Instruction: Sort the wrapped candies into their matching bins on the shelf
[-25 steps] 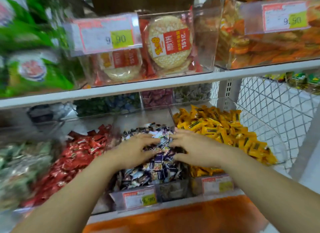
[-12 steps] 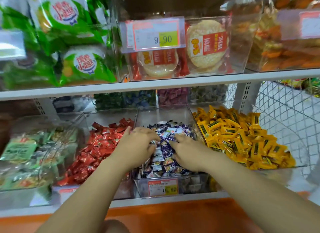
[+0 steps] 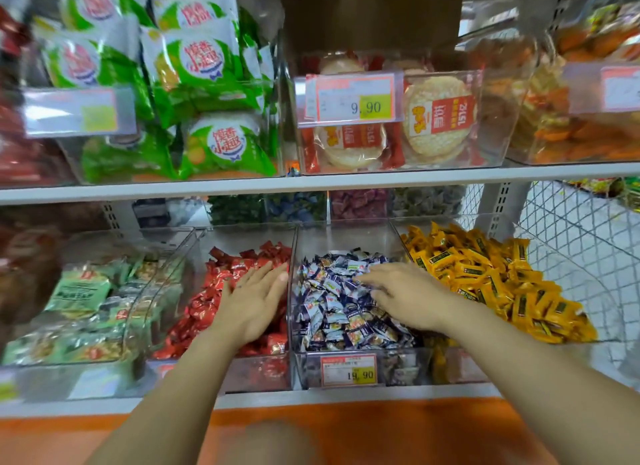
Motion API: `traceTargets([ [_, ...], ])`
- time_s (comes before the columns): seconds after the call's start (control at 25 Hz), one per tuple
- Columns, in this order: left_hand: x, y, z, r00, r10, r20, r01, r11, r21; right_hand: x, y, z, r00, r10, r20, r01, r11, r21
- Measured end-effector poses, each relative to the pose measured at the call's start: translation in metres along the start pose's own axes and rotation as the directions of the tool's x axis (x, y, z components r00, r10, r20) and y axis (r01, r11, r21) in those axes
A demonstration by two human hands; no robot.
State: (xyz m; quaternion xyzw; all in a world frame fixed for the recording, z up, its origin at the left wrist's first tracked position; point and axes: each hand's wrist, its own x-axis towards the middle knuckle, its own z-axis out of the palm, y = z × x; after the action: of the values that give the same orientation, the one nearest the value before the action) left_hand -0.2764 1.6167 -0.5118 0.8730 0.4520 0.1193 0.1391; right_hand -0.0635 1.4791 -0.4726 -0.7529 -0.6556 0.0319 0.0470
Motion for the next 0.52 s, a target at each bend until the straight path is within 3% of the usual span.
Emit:
traceTargets([
  [0.16, 0.014, -0.037, -0.002, 0.978, -0.144, 0.154, 0.108, 0.969, 0.222, -0.007, 0.007, 0.003, 0.991, 0.121, 0.049, -0.116, 0.989, -0.089],
  [0.24, 0.020, -0.045, -0.007, 0.977, -0.164, 0.133, 0.129, 0.962, 0.239, -0.005, 0.003, 0.009, 0.989, 0.143, 0.043, -0.140, 0.987, -0.080],
  [0.36, 0.026, -0.041, -0.007, 0.998, -0.065, -0.027, 0.070, 0.953, 0.294, 0.002, 0.002, 0.012, 0.986, 0.165, 0.008, -0.165, 0.986, -0.029],
  [0.52, 0.034, -0.042, -0.010, 0.974, -0.191, 0.118, 0.141, 0.928, 0.345, 0.004, 0.005, 0.012, 0.988, 0.154, 0.006, -0.154, 0.988, 0.000],
])
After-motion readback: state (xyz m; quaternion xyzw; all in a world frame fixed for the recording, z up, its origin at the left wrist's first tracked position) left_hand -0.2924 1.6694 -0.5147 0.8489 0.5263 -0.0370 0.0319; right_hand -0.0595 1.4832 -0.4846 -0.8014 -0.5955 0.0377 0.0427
